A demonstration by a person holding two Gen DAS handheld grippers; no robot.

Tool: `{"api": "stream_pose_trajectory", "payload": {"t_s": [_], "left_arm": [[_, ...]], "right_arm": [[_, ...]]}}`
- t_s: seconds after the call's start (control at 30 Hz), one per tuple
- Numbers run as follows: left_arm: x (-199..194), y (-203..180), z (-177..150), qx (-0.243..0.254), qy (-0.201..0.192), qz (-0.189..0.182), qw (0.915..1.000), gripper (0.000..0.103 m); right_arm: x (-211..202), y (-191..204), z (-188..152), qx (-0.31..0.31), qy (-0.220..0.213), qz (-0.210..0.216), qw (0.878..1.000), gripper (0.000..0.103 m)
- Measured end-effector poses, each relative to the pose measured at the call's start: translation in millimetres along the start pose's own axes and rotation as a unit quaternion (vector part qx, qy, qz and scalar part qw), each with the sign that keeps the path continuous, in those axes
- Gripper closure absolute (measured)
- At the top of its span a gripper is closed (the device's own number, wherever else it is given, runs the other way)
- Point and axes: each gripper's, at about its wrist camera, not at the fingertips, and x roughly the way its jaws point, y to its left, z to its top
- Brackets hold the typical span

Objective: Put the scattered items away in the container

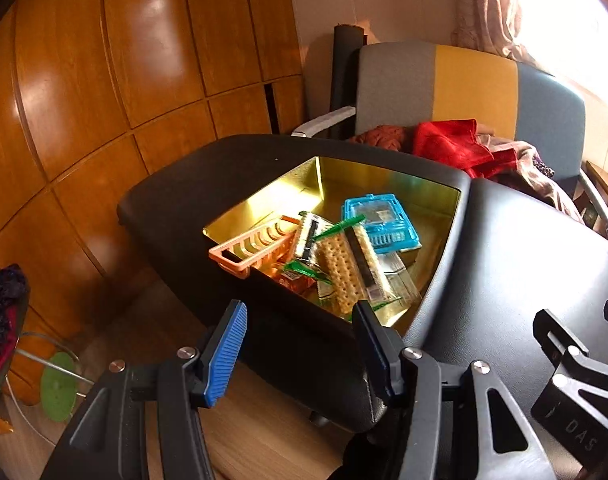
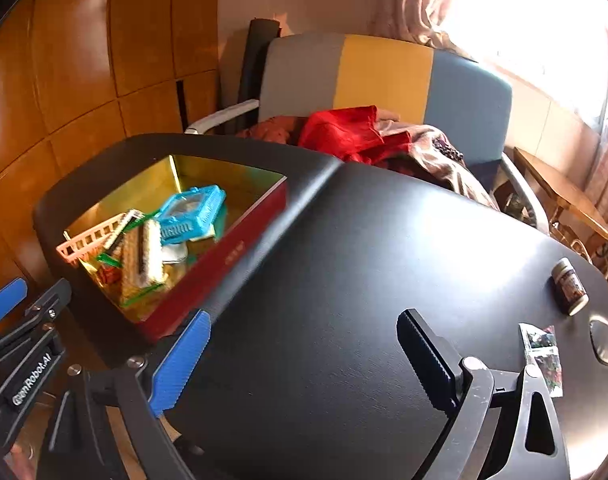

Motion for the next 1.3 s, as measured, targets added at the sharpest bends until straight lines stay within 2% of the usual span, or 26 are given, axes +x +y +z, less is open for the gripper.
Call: {"api": "stream_pose_trajectory", "payload": {"t_s": [0.37,0.63,0.87,1.3], "left_arm": [[1,8,1,-0.005,0.002,0.01,0.9999,0.047],[1,6,-1,-0.001,0.005,0.007,1.0,0.047],[-4,12,4,-0.009,-0.002,0.009,0.9999,0.047],[-1,22,9,-0.02,0.004,0.011,0.9997,0.047]], "right_arm": [[5,27,12,-0.02,-0.007,-0.003,1.0,0.003],[8,24,1,-0.004,0.007,0.004,1.0,0.003],[-2,33,5,-0.013,-0.009,0.01,1.0,0.003],[0,45,16,-0.021,-0.012,0.02,1.0,0.003]]}}
